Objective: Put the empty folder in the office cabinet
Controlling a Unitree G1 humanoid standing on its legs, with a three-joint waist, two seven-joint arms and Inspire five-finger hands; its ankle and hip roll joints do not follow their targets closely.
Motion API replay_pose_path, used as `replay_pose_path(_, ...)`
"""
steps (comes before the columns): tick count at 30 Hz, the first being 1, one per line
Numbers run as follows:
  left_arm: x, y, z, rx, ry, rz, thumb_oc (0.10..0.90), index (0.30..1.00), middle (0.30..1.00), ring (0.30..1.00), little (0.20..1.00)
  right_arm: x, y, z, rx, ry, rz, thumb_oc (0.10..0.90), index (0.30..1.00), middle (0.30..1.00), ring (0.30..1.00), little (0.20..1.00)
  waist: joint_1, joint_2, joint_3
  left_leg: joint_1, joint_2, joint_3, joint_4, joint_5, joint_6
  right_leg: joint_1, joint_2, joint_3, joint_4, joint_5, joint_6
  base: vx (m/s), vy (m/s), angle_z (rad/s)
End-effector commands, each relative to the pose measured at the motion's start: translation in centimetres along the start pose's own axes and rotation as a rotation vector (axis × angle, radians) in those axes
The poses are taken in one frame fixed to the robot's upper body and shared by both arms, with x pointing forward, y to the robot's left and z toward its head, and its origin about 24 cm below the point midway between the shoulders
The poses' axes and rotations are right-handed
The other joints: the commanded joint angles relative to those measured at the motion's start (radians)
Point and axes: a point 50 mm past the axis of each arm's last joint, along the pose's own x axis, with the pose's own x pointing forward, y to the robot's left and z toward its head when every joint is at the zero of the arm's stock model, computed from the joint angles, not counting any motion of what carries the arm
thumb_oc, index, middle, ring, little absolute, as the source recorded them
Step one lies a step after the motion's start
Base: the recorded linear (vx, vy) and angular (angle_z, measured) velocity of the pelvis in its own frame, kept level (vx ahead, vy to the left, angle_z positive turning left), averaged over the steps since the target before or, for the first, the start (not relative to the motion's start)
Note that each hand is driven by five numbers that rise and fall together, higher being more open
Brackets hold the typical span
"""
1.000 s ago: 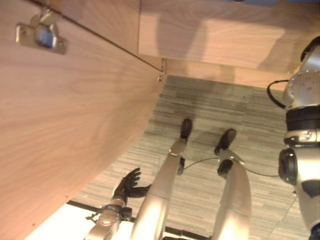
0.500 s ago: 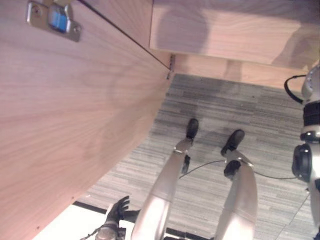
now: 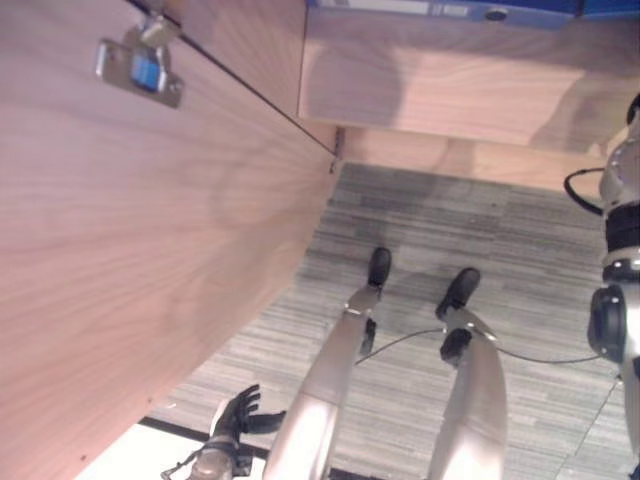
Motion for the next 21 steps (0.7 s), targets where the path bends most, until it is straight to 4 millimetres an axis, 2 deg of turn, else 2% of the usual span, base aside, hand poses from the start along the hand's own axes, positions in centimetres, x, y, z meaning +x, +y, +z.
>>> replay_pose_path(1, -2.1, 3.6, -6.1, 0.102, 0.230, 0.102, 0.800, 0.900, 0.900, 0.900, 0.900, 0.4, 2.2, 1.7, -0.033, -0.039, 0.153, 0.800, 0.900, 0.900, 0.900, 0.900, 0.017, -0.010, -0.059, 0.072, -0.066, -0.095, -0.042, -0.145, 0.004, 0.064, 0.035, -0.053, -0.074, -0.024, 0.003, 0.00, -0.012, -0.06)
replay_pose_path(2, -2.1, 3.6, -6.1, 0.096, 0.234, 0.100, 0.800, 0.900, 0.900, 0.900, 0.900, 0.5, 1.2, 1.5, -0.033, -0.024, 0.113, 0.800, 0.900, 0.900, 0.900, 0.900, 0.017, -0.013, -0.061, 0.084, -0.062, -0.095, -0.051, -0.142, 0.002, 0.077, 0.037, -0.058, -0.088, -0.019, 0.006, 0.00, -0.019, -0.07)
replay_pose_path(4, -2.1, 3.6, -6.2, 0.098, 0.237, 0.098, 0.800, 0.900, 0.900, 0.900, 0.900, 0.5, 0.7, 1.4, -0.032, -0.015, 0.095, 0.800, 0.900, 0.900, 0.900, 0.900, 0.018, -0.015, -0.062, 0.092, -0.061, -0.096, -0.057, -0.141, 0.002, 0.085, 0.040, -0.059, -0.097, -0.015, 0.008, 0.00, -0.017, -0.06)
replay_pose_path(5, -2.1, 3.7, -6.4, 0.099, 0.246, 0.100, 0.800, 0.900, 0.900, 0.900, 0.900, 0.7, -0.3, 1.3, -0.045, -0.003, 0.049, 0.800, 0.900, 0.900, 0.900, 0.900, 0.018, -0.020, -0.064, 0.103, -0.058, -0.096, -0.065, -0.139, -0.001, 0.098, 0.042, -0.061, -0.110, -0.010, 0.010, -0.01, -0.011, -0.07)
replay_pose_path(10, -1.9, 3.7, -6.3, 0.082, 0.265, 0.103, 0.800, 0.900, 0.900, 0.900, 0.900, 1.2, -2.2, 1.0, -0.132, 0.049, -0.076, 0.800, 0.900, 0.900, 0.900, 0.900, 0.013, -0.031, -0.059, 0.122, -0.052, -0.090, -0.073, -0.140, -0.002, 0.116, 0.049, -0.057, -0.127, 0.000, 0.010, -0.01, 0.004, -0.06)
replay_pose_path(14, -1.8, 3.0, -6.3, 0.074, 0.265, 0.080, 0.800, 0.900, 0.900, 0.900, 0.900, 1.2, -2.4, 0.2, -0.161, 0.088, -0.101, 0.800, 0.900, 0.900, 0.900, 0.900, 0.005, -0.037, -0.057, 0.129, -0.050, -0.084, -0.076, -0.143, -0.001, 0.122, 0.050, -0.055, -0.136, 0.006, 0.009, 0.00, 0.002, -0.02)
replay_pose_path(21, -1.9, 2.8, -6.6, 0.045, 0.281, 0.083, 0.800, 0.900, 0.900, 0.900, 0.900, 0.1, -1.0, -1.1, -0.062, 0.082, -0.023, 0.800, 0.900, 0.900, 0.900, 0.900, 0.000, -0.039, -0.039, 0.148, -0.041, -0.077, -0.091, -0.140, -0.002, 0.141, 0.056, -0.051, -0.154, 0.012, 0.011, 0.00, -0.001, -0.05)
